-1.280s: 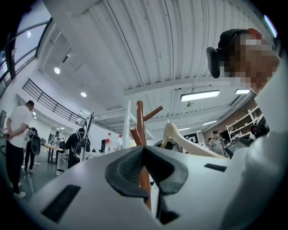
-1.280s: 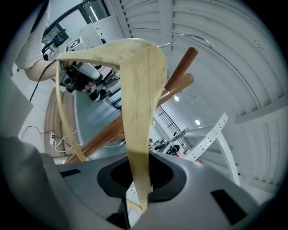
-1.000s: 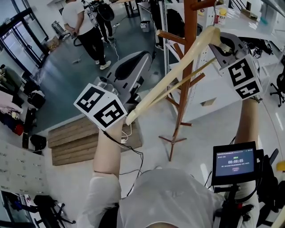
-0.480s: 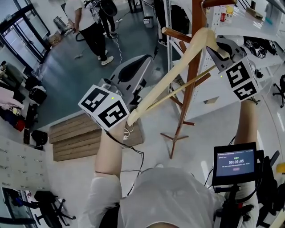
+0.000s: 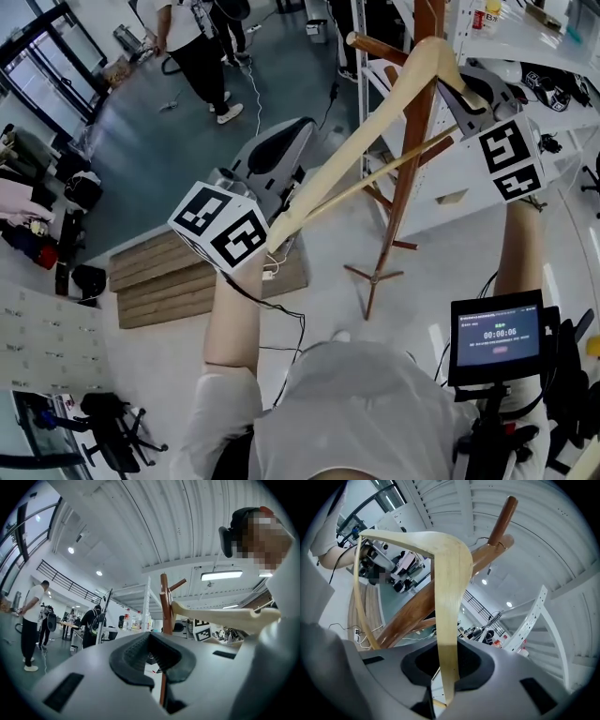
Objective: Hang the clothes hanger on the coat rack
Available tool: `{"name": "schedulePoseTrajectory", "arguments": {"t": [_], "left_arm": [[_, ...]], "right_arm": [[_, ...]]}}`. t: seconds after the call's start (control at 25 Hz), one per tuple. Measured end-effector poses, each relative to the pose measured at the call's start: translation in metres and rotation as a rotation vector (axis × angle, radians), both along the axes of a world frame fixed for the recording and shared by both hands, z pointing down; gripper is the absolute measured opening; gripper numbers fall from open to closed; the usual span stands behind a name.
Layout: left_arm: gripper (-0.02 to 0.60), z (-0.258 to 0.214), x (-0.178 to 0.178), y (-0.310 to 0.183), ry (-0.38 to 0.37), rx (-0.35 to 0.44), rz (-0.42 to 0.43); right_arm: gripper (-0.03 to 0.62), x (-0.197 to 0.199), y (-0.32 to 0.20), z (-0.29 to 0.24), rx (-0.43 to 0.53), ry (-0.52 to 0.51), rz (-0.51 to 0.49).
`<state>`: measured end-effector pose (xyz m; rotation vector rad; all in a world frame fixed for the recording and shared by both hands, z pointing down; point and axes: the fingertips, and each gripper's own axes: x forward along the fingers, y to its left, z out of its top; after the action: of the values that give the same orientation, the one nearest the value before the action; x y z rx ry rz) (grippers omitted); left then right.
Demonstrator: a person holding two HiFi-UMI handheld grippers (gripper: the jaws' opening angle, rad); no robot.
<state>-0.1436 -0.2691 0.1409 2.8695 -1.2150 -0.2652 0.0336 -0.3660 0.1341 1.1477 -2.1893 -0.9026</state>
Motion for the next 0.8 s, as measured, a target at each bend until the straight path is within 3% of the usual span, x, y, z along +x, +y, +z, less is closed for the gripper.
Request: {"name": "schedulePoseTrajectory", "arguments": {"t": [0.56,0.72,0.8], "left_arm": [[0.005,0.051,-0.003,0.01,-0.01,-0.074,-0.069],[0.005,0.075,0.002,0.018,-0.002,-0.109,-0.075],[0.005,0.083,0.004,0.021,-0.002,-0.121,-0.077]], "right_arm": [[0.072,0.005,0.012,0.003,0.124,-0.129,-0.01],[0.141,0.012,0.018,0.01,0.159,-0.148,0.006],[0.143,0.016,0.021,0.01,0.176,-0.162,0.014]]}}
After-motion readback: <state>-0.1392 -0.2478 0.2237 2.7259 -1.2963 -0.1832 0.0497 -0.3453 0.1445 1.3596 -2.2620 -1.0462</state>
